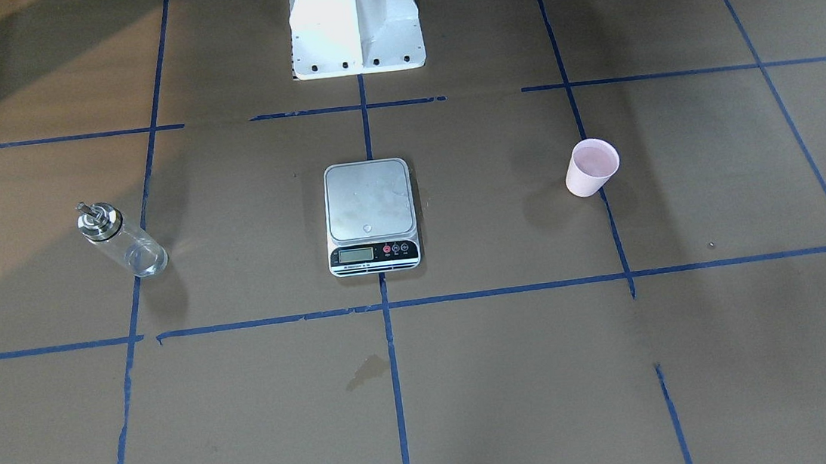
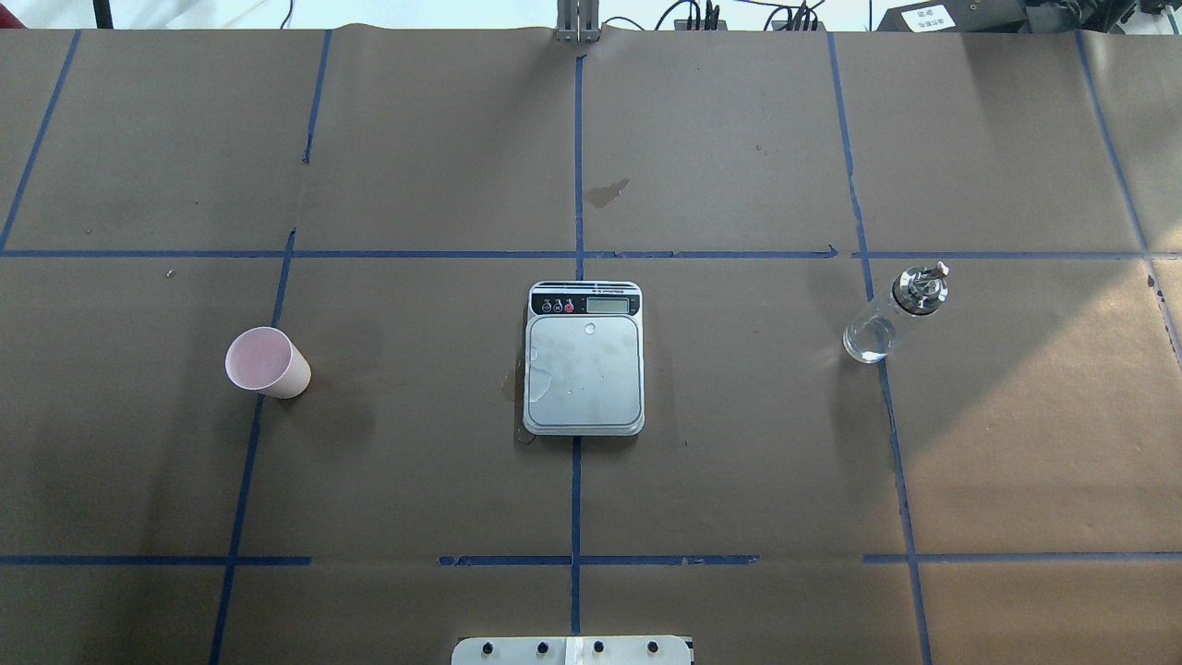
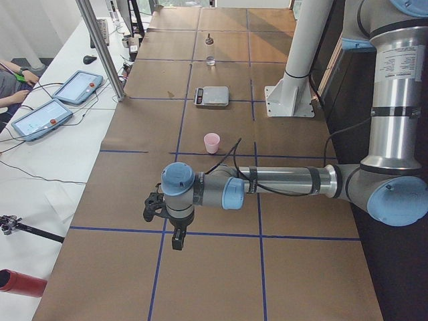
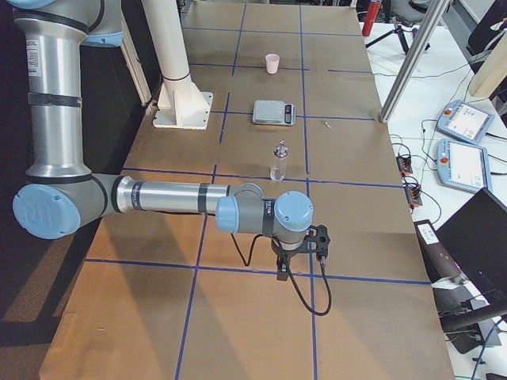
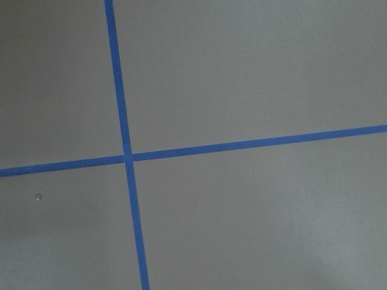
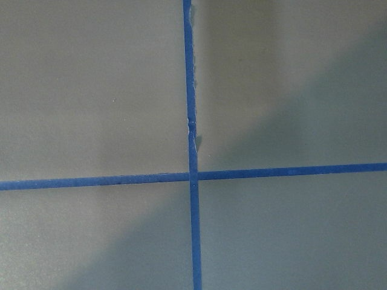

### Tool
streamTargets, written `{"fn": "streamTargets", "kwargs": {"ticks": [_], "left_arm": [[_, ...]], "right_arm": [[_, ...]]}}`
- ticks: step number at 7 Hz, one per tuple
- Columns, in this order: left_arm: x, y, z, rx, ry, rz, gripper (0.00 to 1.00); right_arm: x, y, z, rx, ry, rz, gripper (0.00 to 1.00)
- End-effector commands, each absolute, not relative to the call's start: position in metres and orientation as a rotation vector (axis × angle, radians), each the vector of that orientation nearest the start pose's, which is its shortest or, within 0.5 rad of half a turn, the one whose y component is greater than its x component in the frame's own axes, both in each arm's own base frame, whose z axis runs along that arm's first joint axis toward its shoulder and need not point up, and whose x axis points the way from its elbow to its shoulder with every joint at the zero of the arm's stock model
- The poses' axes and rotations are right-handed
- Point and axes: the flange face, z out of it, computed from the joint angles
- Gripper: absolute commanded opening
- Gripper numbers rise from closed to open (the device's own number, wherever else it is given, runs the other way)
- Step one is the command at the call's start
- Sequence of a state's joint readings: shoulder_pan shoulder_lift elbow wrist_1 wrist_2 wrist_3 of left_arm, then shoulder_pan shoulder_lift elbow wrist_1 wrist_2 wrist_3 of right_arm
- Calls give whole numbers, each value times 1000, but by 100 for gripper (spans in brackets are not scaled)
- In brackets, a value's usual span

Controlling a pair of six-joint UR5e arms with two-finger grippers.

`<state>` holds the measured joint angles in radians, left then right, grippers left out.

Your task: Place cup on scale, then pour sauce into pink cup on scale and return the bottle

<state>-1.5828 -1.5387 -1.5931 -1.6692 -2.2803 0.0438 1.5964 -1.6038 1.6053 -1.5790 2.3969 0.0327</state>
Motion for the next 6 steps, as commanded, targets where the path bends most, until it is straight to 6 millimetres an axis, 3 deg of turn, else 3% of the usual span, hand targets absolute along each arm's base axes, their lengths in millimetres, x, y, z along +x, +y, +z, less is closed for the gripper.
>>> {"fn": "streamTargets", "kwargs": {"ticks": [1, 3, 4, 5, 6], "left_arm": [[-75, -485, 634, 146, 713, 72, 100], [-66, -499, 554, 316, 711, 156, 100], [-44, -515, 509, 465, 709, 267, 100], [-21, -509, 489, 506, 780, 313, 100], [-10, -507, 487, 458, 868, 269, 100]], "right_arm": [[74, -477, 653, -3, -824, 60, 100], [74, -478, 647, 2, -827, 66, 100], [74, -479, 647, 2, -827, 67, 100], [74, -480, 643, 8, -830, 65, 100], [74, -480, 643, 8, -830, 65, 100]]}}
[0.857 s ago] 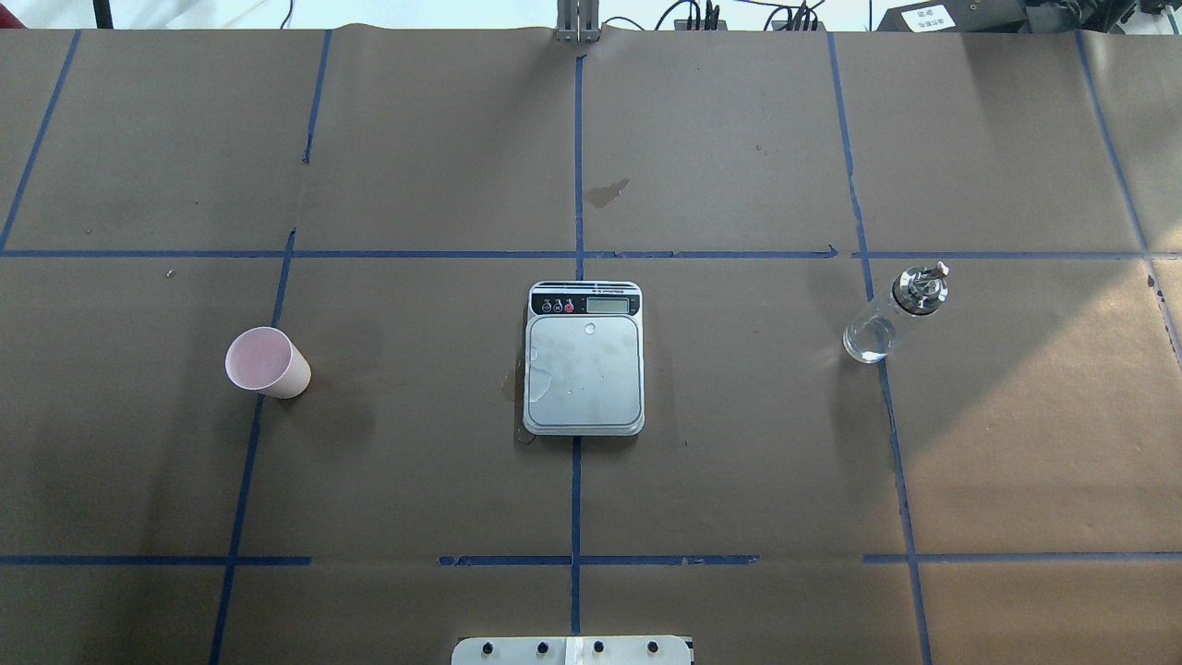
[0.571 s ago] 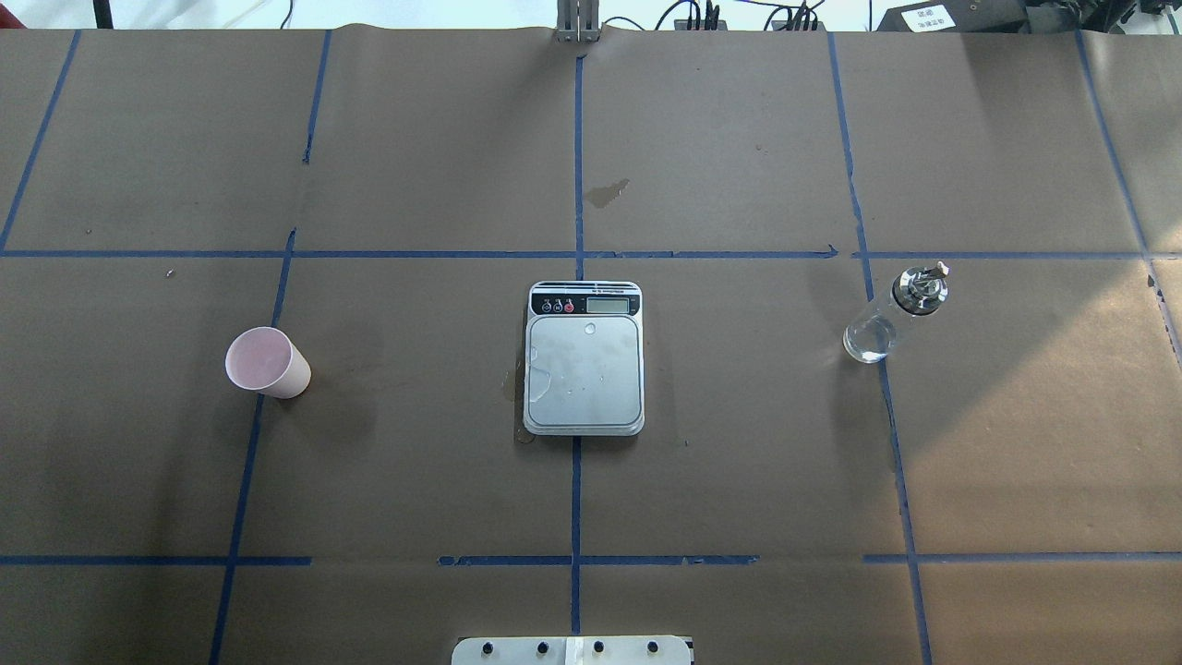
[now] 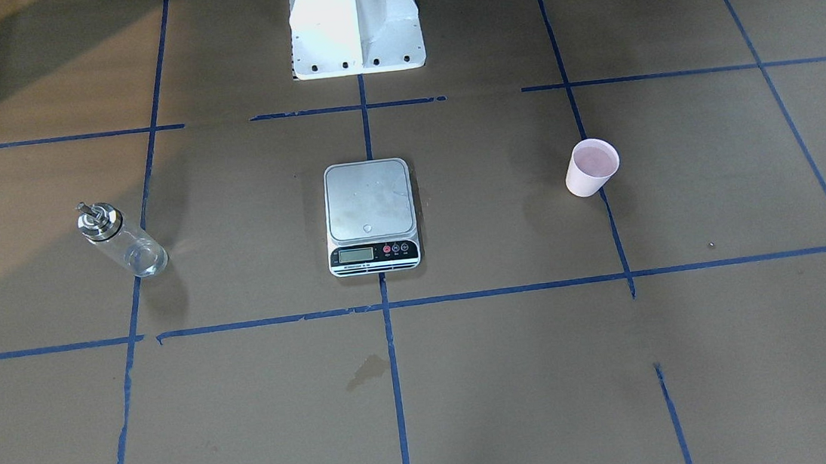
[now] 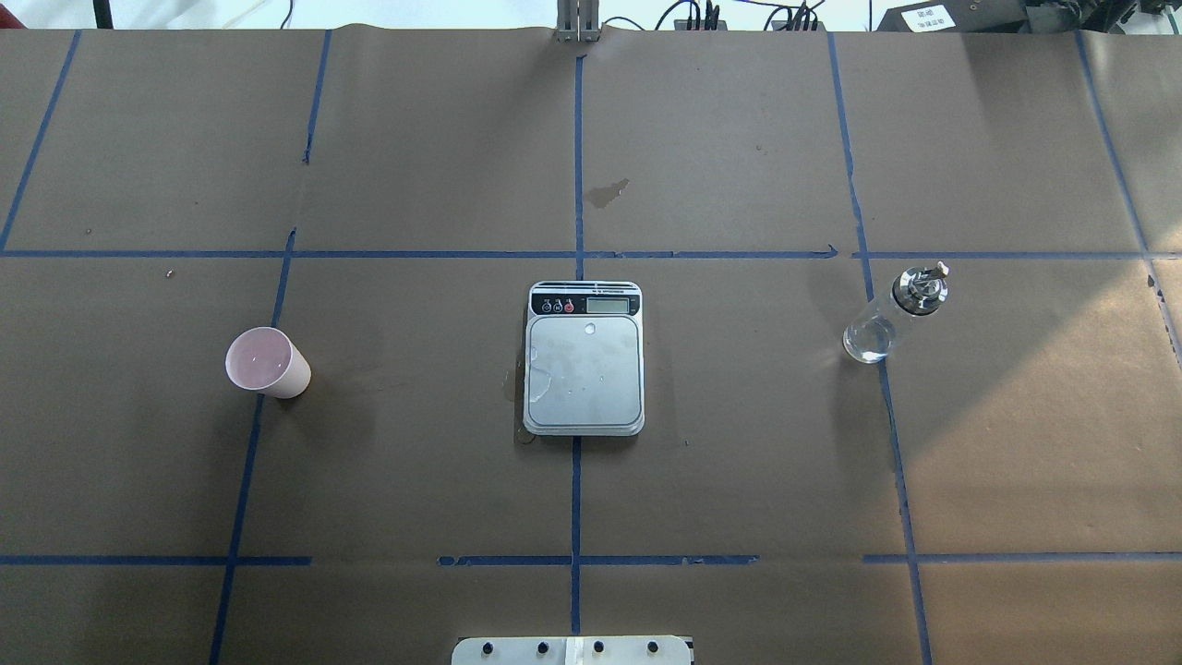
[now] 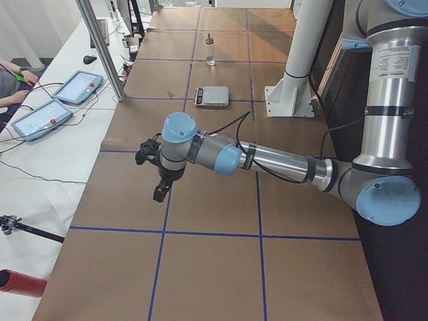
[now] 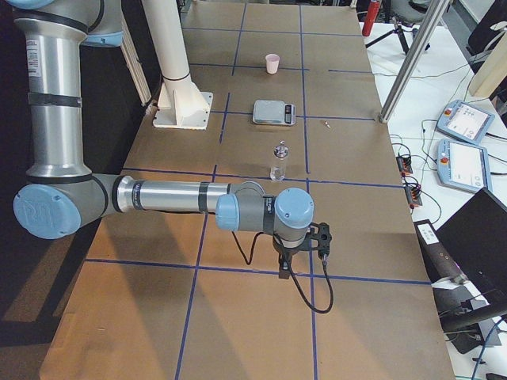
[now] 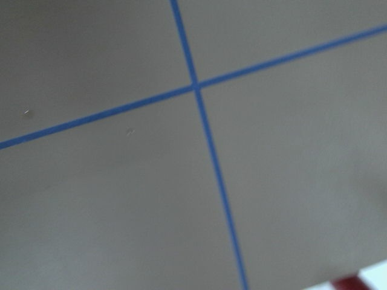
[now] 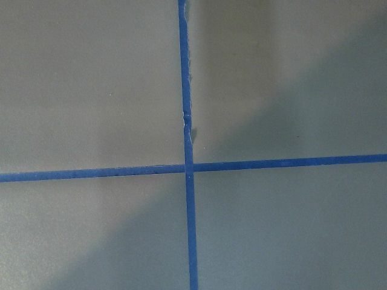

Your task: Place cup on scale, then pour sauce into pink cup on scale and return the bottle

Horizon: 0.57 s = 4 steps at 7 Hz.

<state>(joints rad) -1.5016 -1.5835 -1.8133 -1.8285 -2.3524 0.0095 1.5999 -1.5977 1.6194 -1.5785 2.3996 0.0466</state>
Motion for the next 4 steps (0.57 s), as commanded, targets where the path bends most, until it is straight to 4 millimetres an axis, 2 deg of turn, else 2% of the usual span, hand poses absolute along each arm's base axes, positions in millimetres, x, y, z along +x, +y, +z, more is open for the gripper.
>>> {"fn": "streamTargets", "kwargs": {"ticks": [1, 2, 3, 4], "left_arm": [[3, -507, 480, 459, 884, 255, 100], [36, -508, 485, 407, 884, 249, 100], [78, -506, 497, 233, 929, 70, 100], [122, -493, 471, 185, 964, 47, 100]], "right_arm": [[74, -480, 643, 9, -832, 64, 100], [74, -479, 643, 9, -833, 62, 100], [74, -480, 638, 17, -835, 60, 100], [74, -480, 633, 30, -833, 53, 100]]}}
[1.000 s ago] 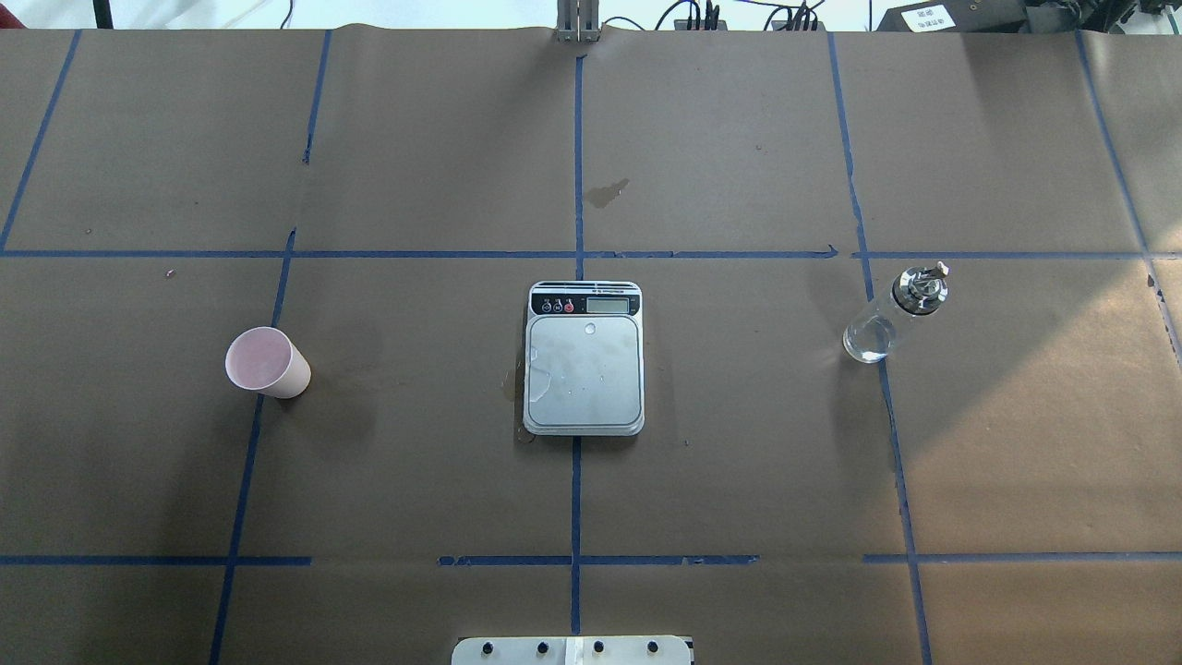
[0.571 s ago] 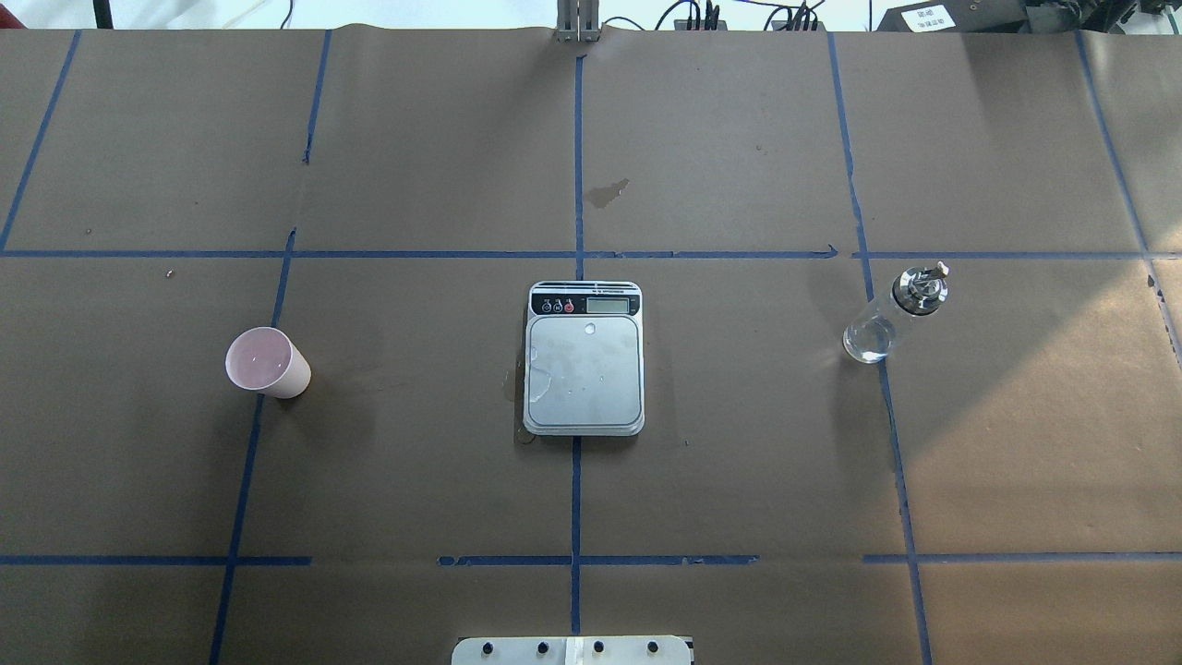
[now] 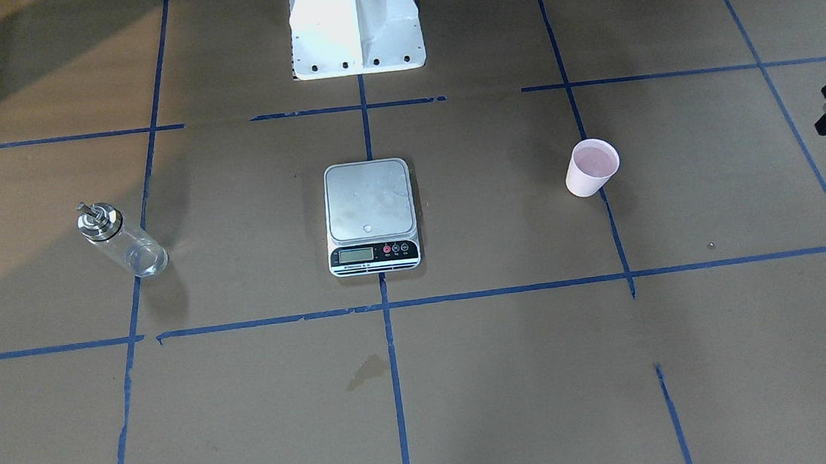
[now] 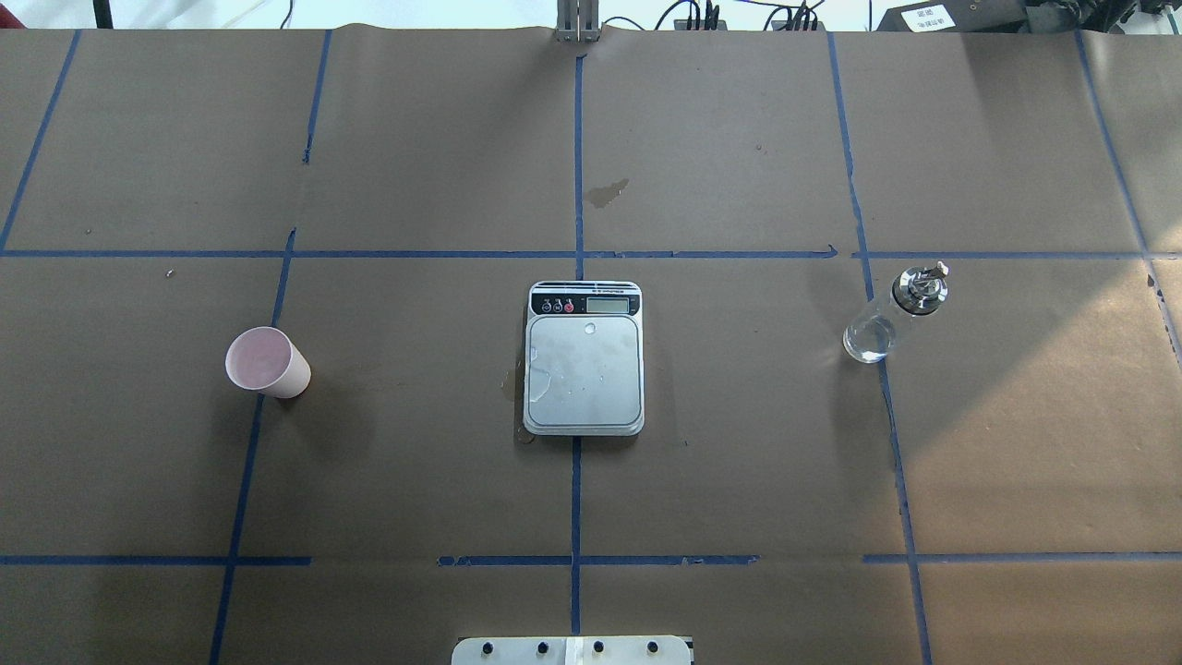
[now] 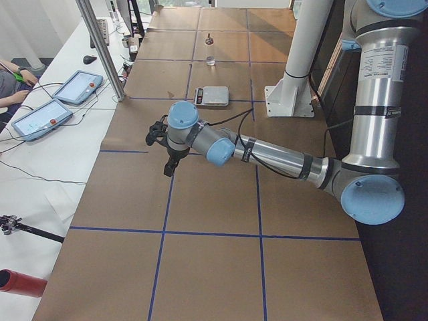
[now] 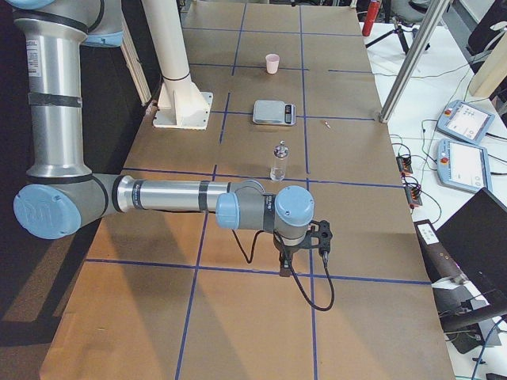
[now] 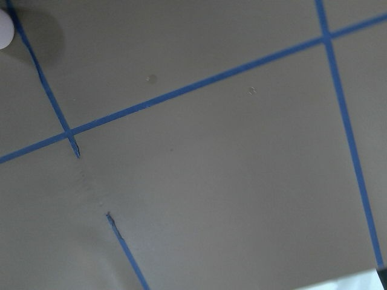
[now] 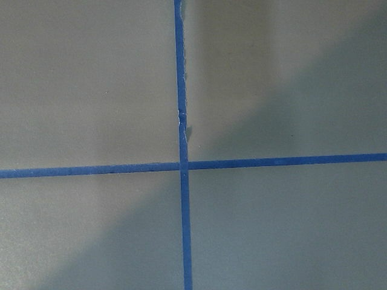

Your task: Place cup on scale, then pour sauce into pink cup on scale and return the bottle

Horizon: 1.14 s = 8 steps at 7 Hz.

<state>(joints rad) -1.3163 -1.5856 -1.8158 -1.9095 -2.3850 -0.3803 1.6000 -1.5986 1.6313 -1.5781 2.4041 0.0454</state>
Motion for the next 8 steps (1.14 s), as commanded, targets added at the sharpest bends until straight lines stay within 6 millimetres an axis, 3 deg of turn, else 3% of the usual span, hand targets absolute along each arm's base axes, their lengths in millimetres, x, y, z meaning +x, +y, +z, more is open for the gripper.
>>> {"fn": "streamTargets", "kwargs": {"ticks": [1, 4, 5, 6, 8], "left_arm": [[157, -482, 457, 201, 929, 86, 100], [236, -458, 436, 95, 917, -54, 100], [271, -454, 419, 57, 933, -94, 100], [294, -450, 404, 23, 953, -120, 100], [314, -447, 411, 17, 927, -128, 100]], "right_arm": [[74, -479, 626, 43, -821, 50, 100], [74, -487, 609, 73, -826, 38, 100], [74, -485, 614, 66, -824, 39, 100], [74, -483, 622, 74, -824, 36, 100], [74, -481, 625, 104, -822, 22, 100]]}}
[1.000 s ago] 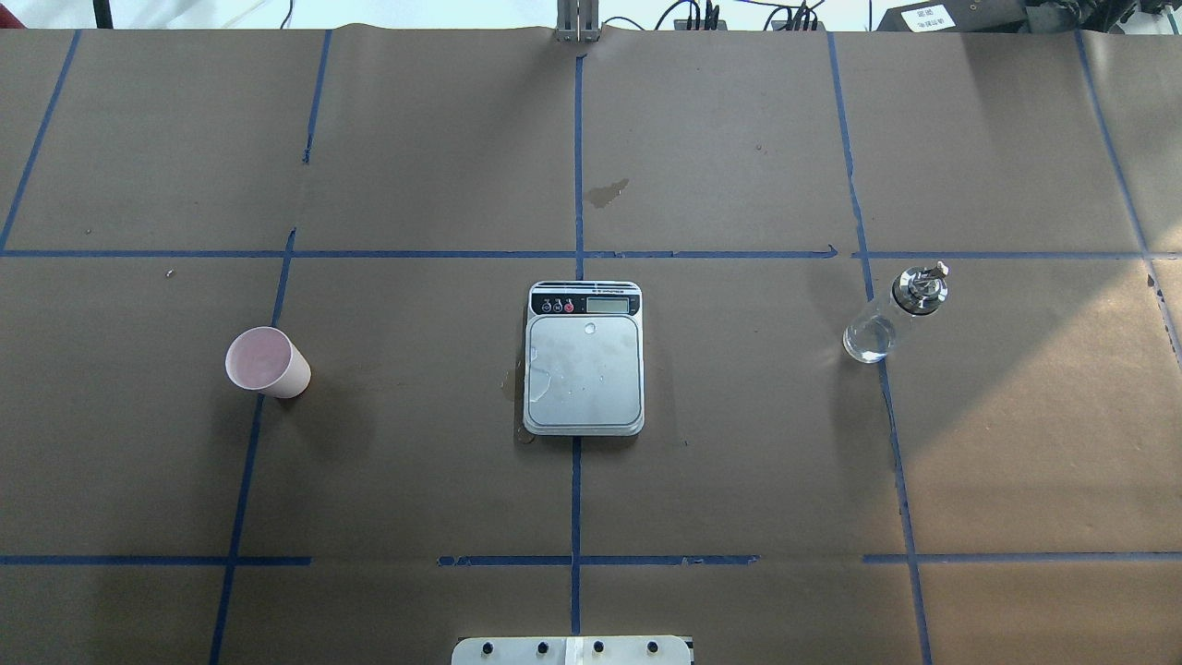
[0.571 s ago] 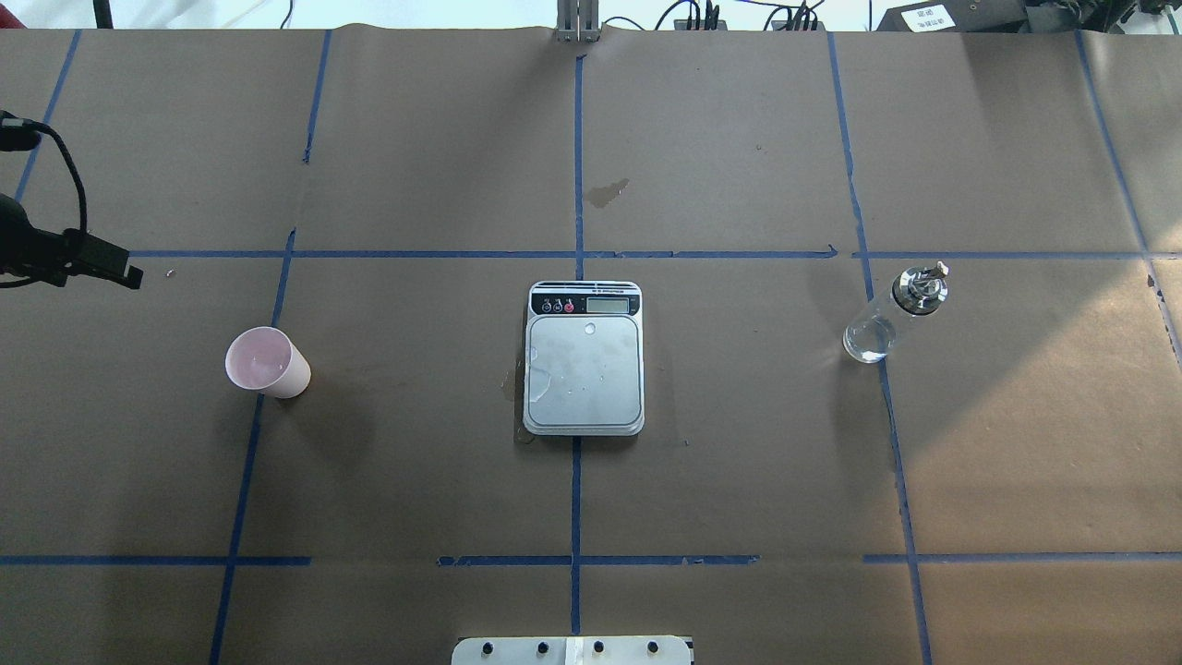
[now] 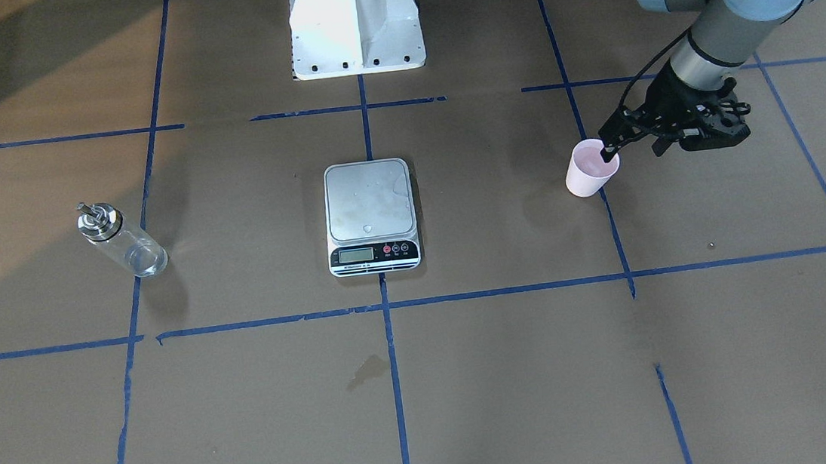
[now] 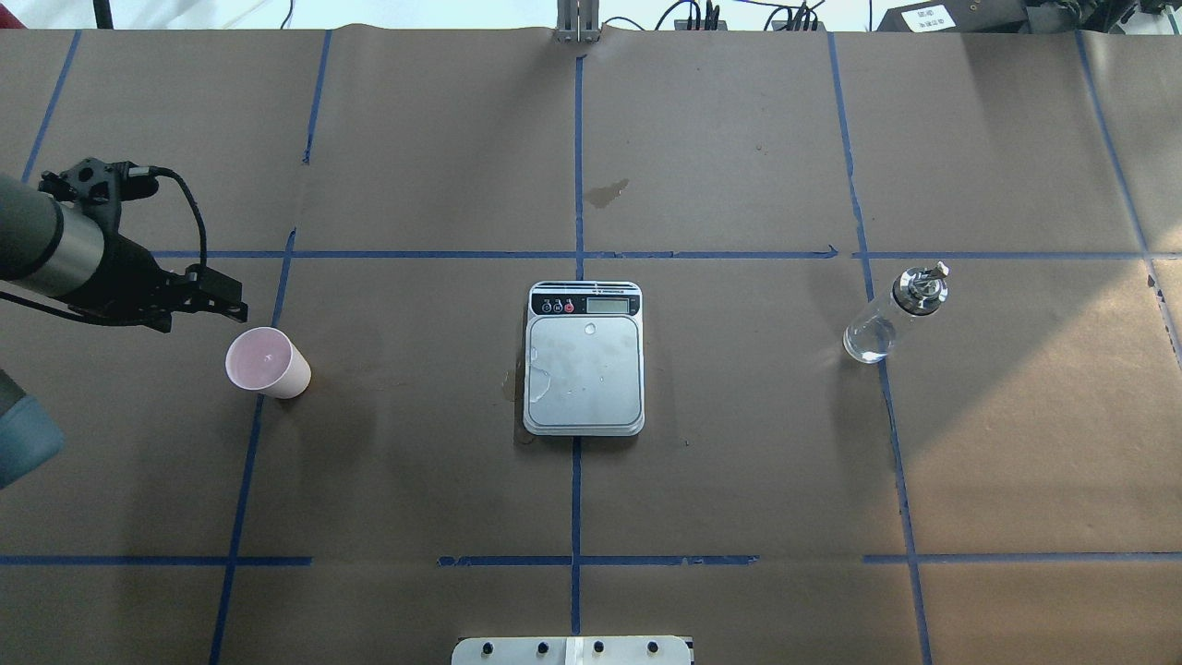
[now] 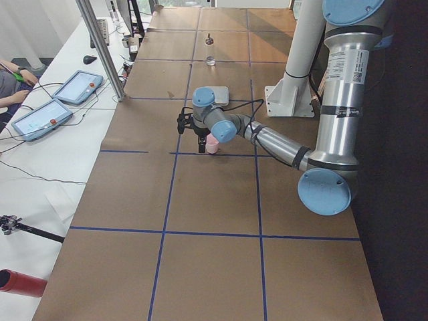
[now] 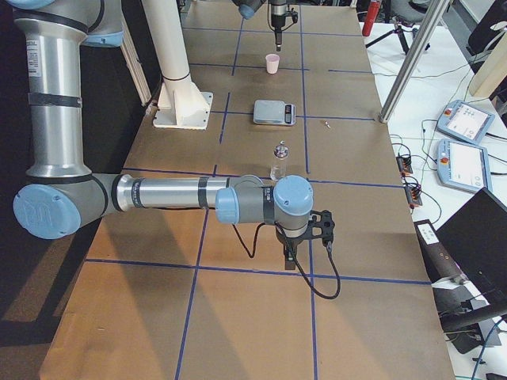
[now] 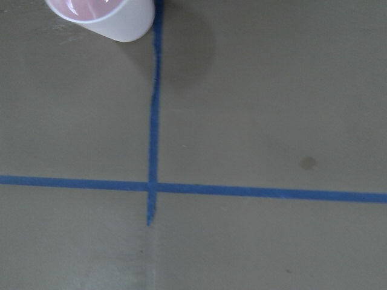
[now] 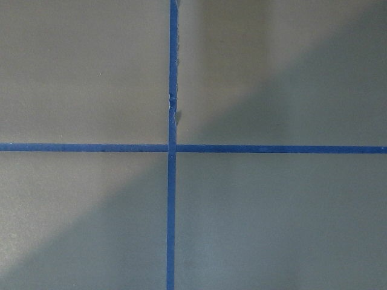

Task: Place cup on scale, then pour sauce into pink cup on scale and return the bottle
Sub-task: 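Move the left gripper down to the pink cup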

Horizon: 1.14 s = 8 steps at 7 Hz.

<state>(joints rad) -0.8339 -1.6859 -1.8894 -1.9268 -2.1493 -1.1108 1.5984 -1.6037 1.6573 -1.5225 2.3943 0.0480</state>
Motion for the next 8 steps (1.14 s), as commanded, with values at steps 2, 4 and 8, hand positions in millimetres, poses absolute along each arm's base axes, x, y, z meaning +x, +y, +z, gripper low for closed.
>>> {"fn": "streamTargets", "kwargs": {"ticks": [2, 4, 8], "left_arm": [[316, -450, 421, 26, 901, -136, 98], [330, -445, 432, 9, 880, -122, 98], [337, -436, 431, 18, 874, -101, 98]], "right_arm": [[73, -482, 624, 106, -826, 25, 100], [73, -482, 622, 109, -827, 24, 100], [73, -485, 618, 116, -830, 20, 100]]}}
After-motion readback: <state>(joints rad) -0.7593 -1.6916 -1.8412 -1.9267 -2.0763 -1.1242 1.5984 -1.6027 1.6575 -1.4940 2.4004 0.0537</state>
